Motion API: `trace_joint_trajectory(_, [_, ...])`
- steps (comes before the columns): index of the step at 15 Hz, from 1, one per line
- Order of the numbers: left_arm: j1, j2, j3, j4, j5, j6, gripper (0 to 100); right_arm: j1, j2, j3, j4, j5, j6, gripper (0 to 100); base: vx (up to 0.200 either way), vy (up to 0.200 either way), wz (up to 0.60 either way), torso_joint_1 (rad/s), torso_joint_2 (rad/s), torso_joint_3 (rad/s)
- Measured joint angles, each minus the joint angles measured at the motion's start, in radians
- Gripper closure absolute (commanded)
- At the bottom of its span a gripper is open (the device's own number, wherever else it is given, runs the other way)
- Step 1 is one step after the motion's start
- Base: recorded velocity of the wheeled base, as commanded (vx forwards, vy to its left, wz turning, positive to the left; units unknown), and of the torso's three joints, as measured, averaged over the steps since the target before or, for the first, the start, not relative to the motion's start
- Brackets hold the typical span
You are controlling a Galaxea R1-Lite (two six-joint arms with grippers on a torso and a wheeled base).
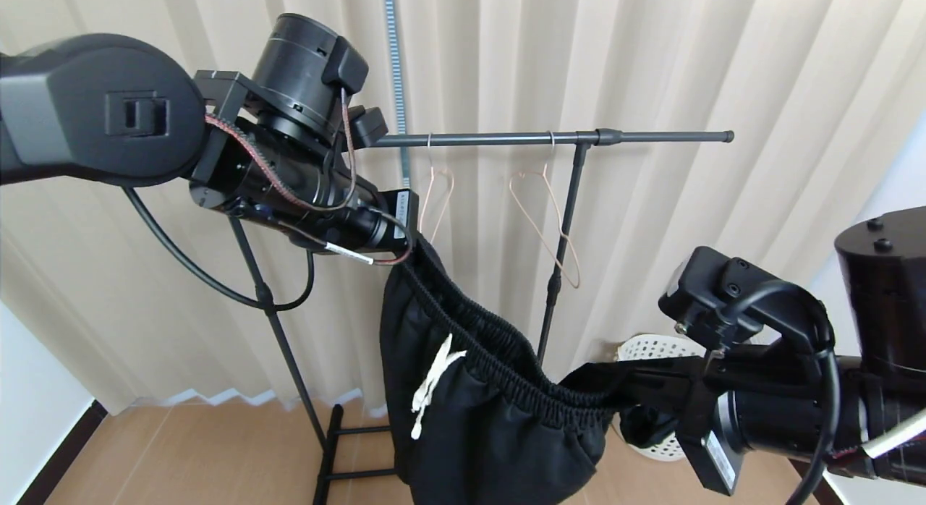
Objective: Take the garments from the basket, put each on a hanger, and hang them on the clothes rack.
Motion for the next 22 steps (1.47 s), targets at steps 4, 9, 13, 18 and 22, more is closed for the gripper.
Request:
trace_joint_trajectory(4, [-0.029, 0.081, -0.163, 0.001, -0.056, 0.000, 100, 0.162, -0.001, -0.003, -0.012, 0.024, 0.139, 100, 0.000, 0.000, 0.00, 0.000, 0.00, 0.000])
trace_joint_trajectory(9, [-0.079, 0.143, -0.249, -0.011, -0.119, 0.003, 100, 0.358, 0.128, -0.097, -0.193, 0.011, 0.532, 100, 0.000, 0.000, 0.00, 0.000, 0.00, 0.000])
trace_joint_trajectory(13, [-0.082, 0.148, -0.252, -0.010, -0.120, 0.006, 100, 0.365, 0.172, -0.130, -0.192, -0.010, 0.561, 100, 0.000, 0.000, 0.00, 0.000, 0.00, 0.000])
trace_joint_trajectory(18, [-0.006, 0.106, -0.252, 0.149, -0.118, 0.129, 100, 0.209, 0.160, -0.095, -0.066, -0.061, 0.274, 100, 0.000, 0.000, 0.00, 0.000, 0.00, 0.000])
trace_joint_trajectory(22, [0.055, 0.017, -0.201, 0.317, -0.117, 0.255, 100, -0.003, 0.166, -0.057, -0.060, -0.201, 0.103, 100, 0.000, 0.000, 0.00, 0.000, 0.00, 0.000])
